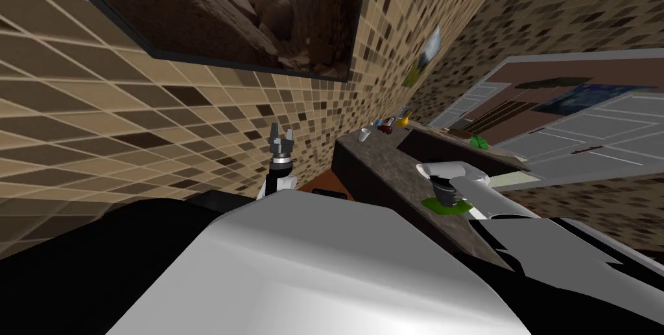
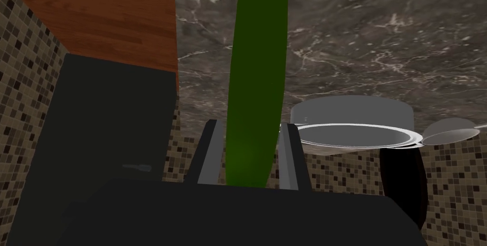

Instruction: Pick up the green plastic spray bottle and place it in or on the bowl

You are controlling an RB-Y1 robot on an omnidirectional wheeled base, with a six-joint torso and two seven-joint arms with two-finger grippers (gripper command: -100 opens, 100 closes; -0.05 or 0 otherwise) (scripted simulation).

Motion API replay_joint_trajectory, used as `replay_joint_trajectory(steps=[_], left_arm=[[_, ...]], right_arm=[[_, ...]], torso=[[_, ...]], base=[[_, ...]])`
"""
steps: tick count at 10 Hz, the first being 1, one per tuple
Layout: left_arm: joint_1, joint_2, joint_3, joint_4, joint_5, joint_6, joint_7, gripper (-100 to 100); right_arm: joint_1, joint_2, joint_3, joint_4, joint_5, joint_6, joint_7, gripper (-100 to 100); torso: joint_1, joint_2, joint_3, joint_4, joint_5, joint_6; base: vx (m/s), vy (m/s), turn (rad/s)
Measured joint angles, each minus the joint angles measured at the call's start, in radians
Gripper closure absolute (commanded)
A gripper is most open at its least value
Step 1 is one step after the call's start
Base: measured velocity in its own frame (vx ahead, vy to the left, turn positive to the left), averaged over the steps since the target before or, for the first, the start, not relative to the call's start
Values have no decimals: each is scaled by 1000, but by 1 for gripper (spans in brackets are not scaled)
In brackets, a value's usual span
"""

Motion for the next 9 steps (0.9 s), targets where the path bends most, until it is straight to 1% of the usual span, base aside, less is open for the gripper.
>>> replay_joint_trajectory(steps=[2,5,6,7,8,9], left_arm=[[0,0,0,0,0,0,0,0],[0,0,0,0,0,0,0,0],[0,0,0,0,0,0,0,0],[0,0,0,0,0,0,0,0],[0,0,0,0,0,0,0,0],[0,0,0,0,0,0,0,0]], right_arm=[[-1,-13,5,16,-31,33,-27,100],[-9,-42,15,74,-73,75,-58,100],[-3,-58,15,79,-90,93,-75,100],[-10,-64,22,106,-99,106,-89,100],[1,-86,20,108,-117,125,-106,100],[-16,-96,28,150,-122,138,-110,100]], torso=[[-2,-2,-1,0,0,0],[-5,-2,-1,-1,-1,2],[-5,-2,-1,0,0,2],[-6,-3,-2,-1,0,4],[-6,-3,-1,0,0,4],[-6,-3,-2,0,0,4]], base=[[-49,-85,427],[-55,-109,412],[-34,-119,330],[-40,-123,303],[-44,-133,343],[-32,-126,366]])
